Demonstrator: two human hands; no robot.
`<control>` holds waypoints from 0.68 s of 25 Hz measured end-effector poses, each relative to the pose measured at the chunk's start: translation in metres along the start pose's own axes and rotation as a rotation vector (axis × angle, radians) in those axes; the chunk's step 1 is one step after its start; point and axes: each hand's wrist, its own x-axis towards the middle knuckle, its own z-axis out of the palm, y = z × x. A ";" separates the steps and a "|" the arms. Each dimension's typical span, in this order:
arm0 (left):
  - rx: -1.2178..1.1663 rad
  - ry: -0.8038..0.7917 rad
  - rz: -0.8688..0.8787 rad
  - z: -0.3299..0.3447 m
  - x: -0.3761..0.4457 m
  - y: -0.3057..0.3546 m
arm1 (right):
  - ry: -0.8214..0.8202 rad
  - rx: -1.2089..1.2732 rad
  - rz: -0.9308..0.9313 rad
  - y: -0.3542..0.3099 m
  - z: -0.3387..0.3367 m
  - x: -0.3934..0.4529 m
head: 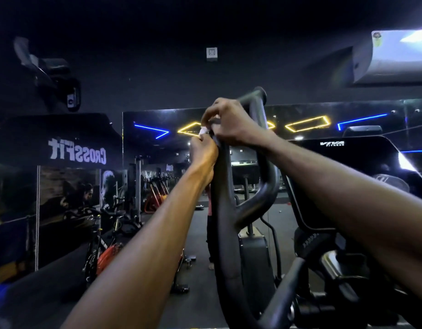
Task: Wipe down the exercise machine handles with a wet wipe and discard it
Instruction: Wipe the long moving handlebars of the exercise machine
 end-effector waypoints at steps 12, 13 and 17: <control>0.095 0.221 0.090 -0.008 0.001 -0.012 | -0.022 0.000 -0.133 0.005 0.004 -0.007; 0.078 0.232 0.088 -0.010 -0.002 -0.013 | -0.095 -0.056 -0.190 0.005 0.005 -0.010; 0.045 0.297 0.051 -0.015 -0.012 -0.016 | -0.107 -0.115 -0.231 0.000 0.005 -0.020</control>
